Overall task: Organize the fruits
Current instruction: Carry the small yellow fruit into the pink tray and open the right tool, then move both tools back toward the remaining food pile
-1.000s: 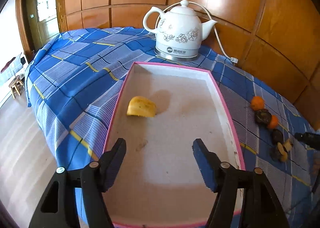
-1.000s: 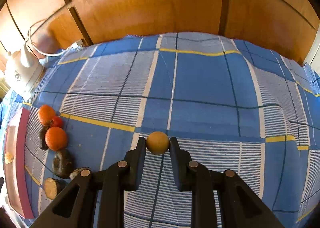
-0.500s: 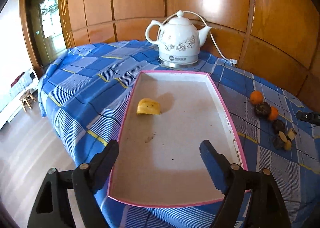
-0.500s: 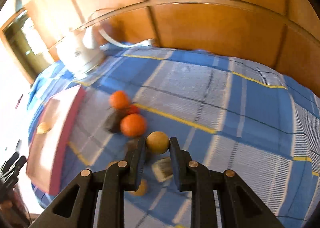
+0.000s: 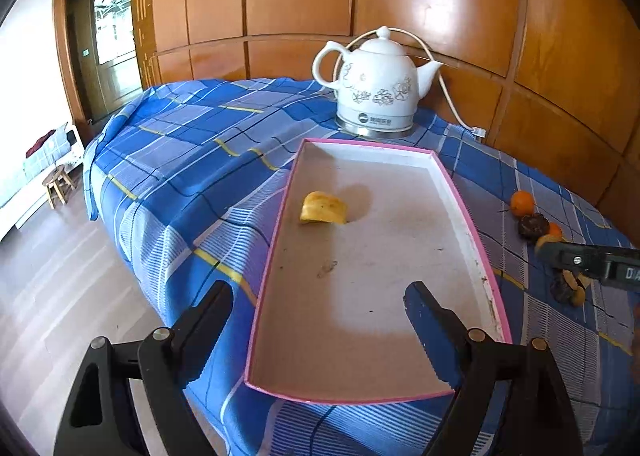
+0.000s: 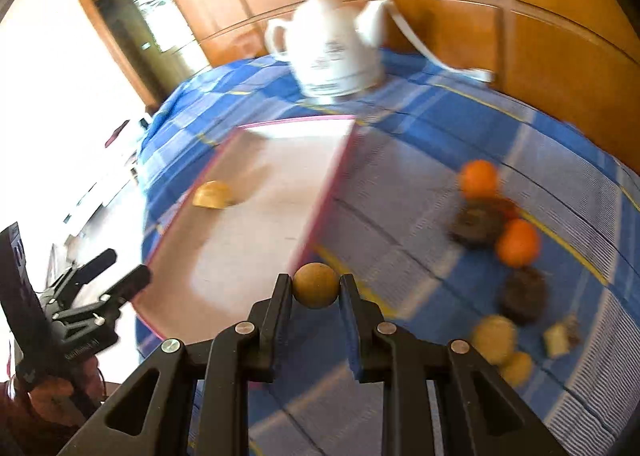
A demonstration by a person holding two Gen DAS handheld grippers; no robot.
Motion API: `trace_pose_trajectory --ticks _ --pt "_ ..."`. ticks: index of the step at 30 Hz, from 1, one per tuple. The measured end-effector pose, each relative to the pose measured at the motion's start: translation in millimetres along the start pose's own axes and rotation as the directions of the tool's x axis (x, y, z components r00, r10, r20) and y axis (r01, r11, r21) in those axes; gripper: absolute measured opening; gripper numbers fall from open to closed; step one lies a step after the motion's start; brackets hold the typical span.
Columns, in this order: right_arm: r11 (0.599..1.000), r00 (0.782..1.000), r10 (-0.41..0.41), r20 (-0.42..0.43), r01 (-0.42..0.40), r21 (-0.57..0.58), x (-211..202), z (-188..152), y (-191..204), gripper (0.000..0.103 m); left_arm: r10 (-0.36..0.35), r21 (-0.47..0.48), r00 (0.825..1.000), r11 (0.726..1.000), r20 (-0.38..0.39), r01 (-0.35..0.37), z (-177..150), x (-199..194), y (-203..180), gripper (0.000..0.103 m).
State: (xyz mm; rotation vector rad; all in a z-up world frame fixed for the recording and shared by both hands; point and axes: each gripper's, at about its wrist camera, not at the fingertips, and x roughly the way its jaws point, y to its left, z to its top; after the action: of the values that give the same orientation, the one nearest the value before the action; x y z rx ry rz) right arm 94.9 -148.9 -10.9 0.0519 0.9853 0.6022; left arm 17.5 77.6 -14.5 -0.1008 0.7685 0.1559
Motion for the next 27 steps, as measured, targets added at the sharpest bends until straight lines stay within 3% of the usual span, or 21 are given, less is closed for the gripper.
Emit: trace_pose_trajectory --ticks 6,11,19,27 --pt "0.999 0.999 0.013 -0.033 -0.014 -0.049 35.7 10.5 39.0 0.025 -0.004 -0.036 1.0 0.999 -0.012 0.004 -4.7 2.1 13.5 0.089" --pt "0.999 0.999 -0.014 -0.044 0.011 -0.048 49.7 15.9 48.3 0.033 -0.013 -0.025 1.0 1.0 -0.014 0.013 -7.6 2.0 13.7 0.089" --pt "0.991 0.995 -0.101 0.003 0.101 -0.083 18.4 6.5 36.4 0.034 -0.018 -0.002 1.0 1.0 -0.003 0.018 -8.2 -0.7 6.9 0.089" --pt "0.979 0.981 -0.194 0.027 0.195 -0.066 -23.6 -10.9 -2.0 0.035 -0.029 0.032 1.0 0.999 0.003 0.029 -8.5 -3.9 -3.9 0.089"
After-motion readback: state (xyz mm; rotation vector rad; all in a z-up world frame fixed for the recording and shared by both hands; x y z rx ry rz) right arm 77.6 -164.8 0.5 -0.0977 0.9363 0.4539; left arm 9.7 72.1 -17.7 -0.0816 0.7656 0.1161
